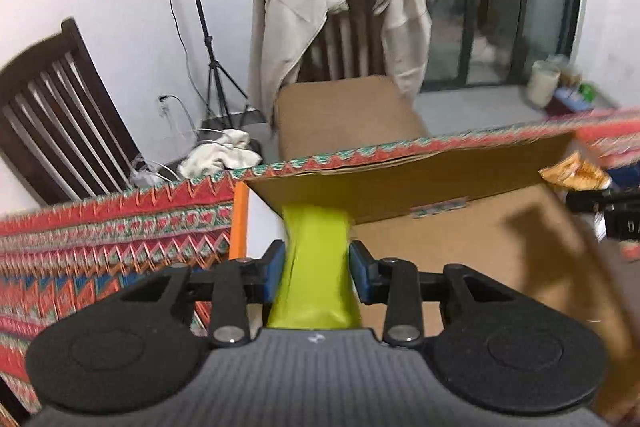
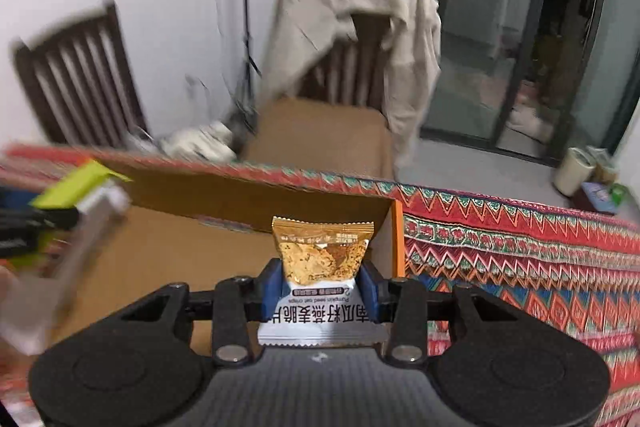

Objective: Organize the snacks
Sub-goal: 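Carry both snacks to the cardboard box and release them inside, then move both tools back to the snack pile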

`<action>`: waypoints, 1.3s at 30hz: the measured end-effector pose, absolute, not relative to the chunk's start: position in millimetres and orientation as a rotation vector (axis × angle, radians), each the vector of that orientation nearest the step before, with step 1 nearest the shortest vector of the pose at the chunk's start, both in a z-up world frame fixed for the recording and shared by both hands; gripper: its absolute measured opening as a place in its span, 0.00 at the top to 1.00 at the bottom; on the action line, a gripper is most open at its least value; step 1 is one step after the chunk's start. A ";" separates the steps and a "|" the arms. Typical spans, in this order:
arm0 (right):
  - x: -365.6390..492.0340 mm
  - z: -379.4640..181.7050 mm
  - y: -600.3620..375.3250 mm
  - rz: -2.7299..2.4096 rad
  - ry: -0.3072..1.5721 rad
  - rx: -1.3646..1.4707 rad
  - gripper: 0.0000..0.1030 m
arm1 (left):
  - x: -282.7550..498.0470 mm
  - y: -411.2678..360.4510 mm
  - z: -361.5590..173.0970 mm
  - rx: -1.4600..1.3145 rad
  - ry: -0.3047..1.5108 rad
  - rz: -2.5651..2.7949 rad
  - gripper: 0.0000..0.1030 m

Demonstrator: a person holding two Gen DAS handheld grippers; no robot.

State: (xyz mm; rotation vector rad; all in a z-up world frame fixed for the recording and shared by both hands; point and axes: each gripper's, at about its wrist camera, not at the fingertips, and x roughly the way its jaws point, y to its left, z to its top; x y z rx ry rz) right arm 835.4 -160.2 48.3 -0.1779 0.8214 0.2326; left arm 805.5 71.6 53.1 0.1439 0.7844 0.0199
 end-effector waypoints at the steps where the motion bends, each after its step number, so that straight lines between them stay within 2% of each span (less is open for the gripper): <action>1: 845.4 40.2 -152.9 0.217 0.835 -0.199 0.61 | 809.6 73.6 47.4 0.152 0.792 0.030 0.64; 5: 868.2 15.8 -136.6 0.184 0.850 -0.286 0.62 | 810.9 82.6 36.5 0.151 0.818 0.013 0.61; 7: 866.5 10.5 -130.2 0.186 0.851 -0.331 0.56 | 809.2 83.5 36.2 0.145 0.814 0.006 0.58; 9: 864.6 9.1 -126.8 0.188 0.847 -0.350 0.41 | 808.5 84.4 35.7 0.144 0.812 0.006 0.58; 13: 860.1 15.8 -133.5 0.193 0.831 -0.290 0.39 | 805.3 87.8 43.0 0.098 0.802 -0.003 0.52; 14: 857.7 18.7 -135.4 0.193 0.828 -0.281 0.38 | 802.6 89.4 47.7 0.086 0.805 -0.008 0.45; 18: 835.9 48.1 -144.1 0.218 0.807 -0.252 0.33 | 773.0 92.6 84.5 0.086 0.760 -0.026 0.32; 20: 817.7 71.5 -147.6 0.236 0.780 -0.253 0.31 | 752.0 90.2 109.4 0.107 0.724 -0.031 0.22; 26: 744.3 149.7 -168.4 0.252 0.677 -0.259 0.22 | 663.1 87.9 199.5 0.053 0.621 -0.092 0.03; 28: 713.3 177.5 -178.7 0.266 0.643 -0.244 0.19 | 629.9 87.3 224.4 0.027 0.600 -0.116 0.02; 30: 679.2 200.0 -188.5 0.276 0.614 -0.223 0.10 | 595.5 84.7 244.2 0.011 0.578 -0.132 0.00; 34: 609.4 234.5 -209.8 0.309 0.579 -0.175 0.08 | 517.9 78.6 268.9 0.000 0.513 -0.141 0.00; 36: 572.2 244.9 -221.9 0.330 0.551 -0.140 0.02 | 477.4 75.4 272.5 -0.003 0.468 -0.152 0.00; 39: 519.2 251.1 -240.0 0.354 0.504 -0.087 0.00 | 424.1 70.8 269.7 -0.006 0.427 -0.166 0.00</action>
